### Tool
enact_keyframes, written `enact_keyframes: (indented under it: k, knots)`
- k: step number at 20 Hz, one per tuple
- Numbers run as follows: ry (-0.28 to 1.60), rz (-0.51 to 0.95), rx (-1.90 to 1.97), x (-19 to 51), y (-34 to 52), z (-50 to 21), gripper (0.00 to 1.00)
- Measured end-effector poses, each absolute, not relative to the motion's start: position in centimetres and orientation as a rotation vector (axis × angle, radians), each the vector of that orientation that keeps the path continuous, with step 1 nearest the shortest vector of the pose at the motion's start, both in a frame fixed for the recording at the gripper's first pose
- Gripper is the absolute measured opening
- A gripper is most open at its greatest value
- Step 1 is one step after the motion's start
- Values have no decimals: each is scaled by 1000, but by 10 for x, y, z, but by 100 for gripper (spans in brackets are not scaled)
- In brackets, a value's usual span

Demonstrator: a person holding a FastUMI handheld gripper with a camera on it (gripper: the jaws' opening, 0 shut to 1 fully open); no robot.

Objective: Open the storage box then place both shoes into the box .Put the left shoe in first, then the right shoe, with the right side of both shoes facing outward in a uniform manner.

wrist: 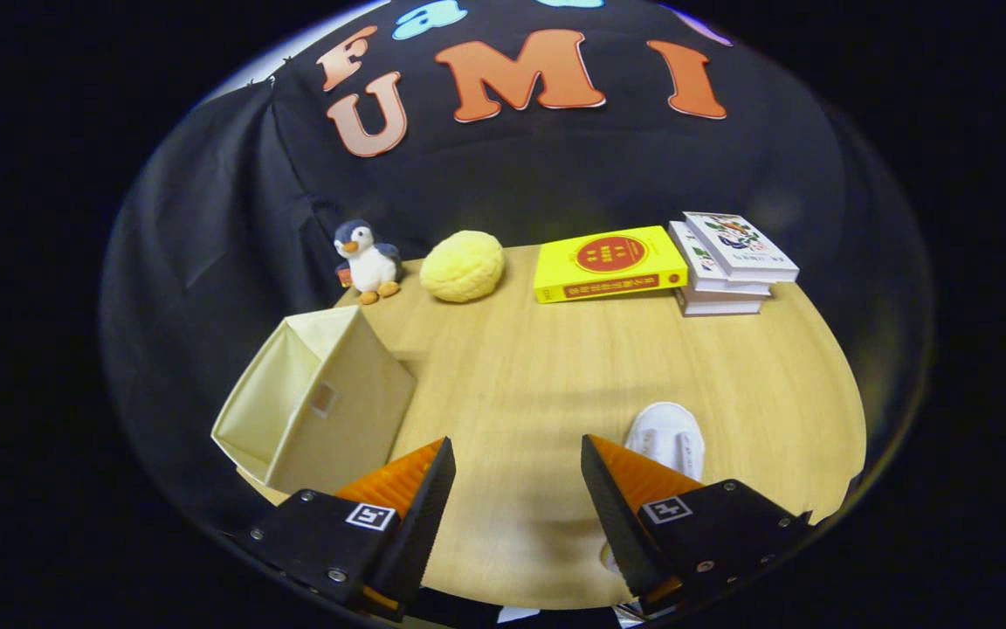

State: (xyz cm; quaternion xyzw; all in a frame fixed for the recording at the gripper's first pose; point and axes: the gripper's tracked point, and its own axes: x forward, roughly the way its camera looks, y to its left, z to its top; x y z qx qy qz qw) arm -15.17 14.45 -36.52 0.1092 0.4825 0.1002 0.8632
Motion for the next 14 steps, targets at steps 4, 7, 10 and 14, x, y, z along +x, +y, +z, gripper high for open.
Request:
enact_keyframes:
  k: [4, 7, 10, 14]
  knots:
    - [1050, 120, 169, -176, 85, -395, 84]
    - [1111, 75, 132, -201, 53, -420, 81]
    - [1154, 64, 102, -221, 38, -437, 75]
    - [1185, 55, 53, -230, 27, -464, 70]
